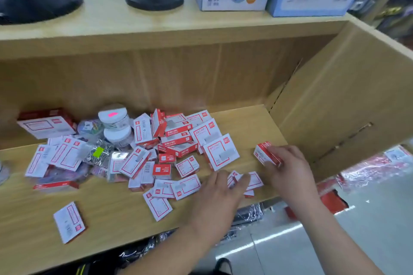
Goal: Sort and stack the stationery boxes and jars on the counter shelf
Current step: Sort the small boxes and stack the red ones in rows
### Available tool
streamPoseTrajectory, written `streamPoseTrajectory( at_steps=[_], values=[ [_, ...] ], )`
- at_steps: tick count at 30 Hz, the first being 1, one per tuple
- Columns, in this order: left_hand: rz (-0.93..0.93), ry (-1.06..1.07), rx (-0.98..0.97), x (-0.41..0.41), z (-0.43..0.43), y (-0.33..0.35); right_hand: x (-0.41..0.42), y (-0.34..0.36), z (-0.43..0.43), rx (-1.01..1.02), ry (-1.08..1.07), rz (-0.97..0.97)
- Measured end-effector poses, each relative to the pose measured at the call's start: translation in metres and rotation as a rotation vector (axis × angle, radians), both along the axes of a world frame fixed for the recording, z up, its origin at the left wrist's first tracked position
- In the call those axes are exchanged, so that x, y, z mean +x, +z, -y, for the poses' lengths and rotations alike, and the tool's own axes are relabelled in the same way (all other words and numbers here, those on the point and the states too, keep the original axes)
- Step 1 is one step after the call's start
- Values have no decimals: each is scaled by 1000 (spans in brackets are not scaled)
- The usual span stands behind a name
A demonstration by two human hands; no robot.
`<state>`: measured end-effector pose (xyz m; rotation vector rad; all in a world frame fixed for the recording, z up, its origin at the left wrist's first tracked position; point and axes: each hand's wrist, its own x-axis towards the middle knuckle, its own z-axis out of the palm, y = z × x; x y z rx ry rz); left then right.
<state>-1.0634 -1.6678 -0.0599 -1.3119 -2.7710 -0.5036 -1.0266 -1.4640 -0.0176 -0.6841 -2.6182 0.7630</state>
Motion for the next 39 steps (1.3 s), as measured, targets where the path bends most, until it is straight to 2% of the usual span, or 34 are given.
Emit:
streamPoseTrajectory(
  at_steps=[7,13,16,19,22,24,30,34,37,39],
  values=[
    [-59,216,-55,1,-55,0,1,-19,-23,48,55,-47],
    [15,269,100,8,-47,4,-7,-1,-19,155,197,-96],
    [84,314,177,10,-28,19,-31,12,-2,-45,366,2],
    [150,435,321,1,-5,27,-65,19,17,-89,482,137],
    [263,513,402,-14,9,33,-94,30,30,-158,460,355],
    [320,504,426,-22,9,36,-103,32,34,-257,449,428],
    [523,464,486,-33,7,33,-119,33,31,-517,492,374],
    [526,459,471,-37,5,34,-113,30,27,-568,444,338],
    [538,382,482,-48,-10,39,-112,32,15,-494,461,223],
    [464,296,496,-56,-23,44,-113,34,0,-400,423,154]
  ],
)
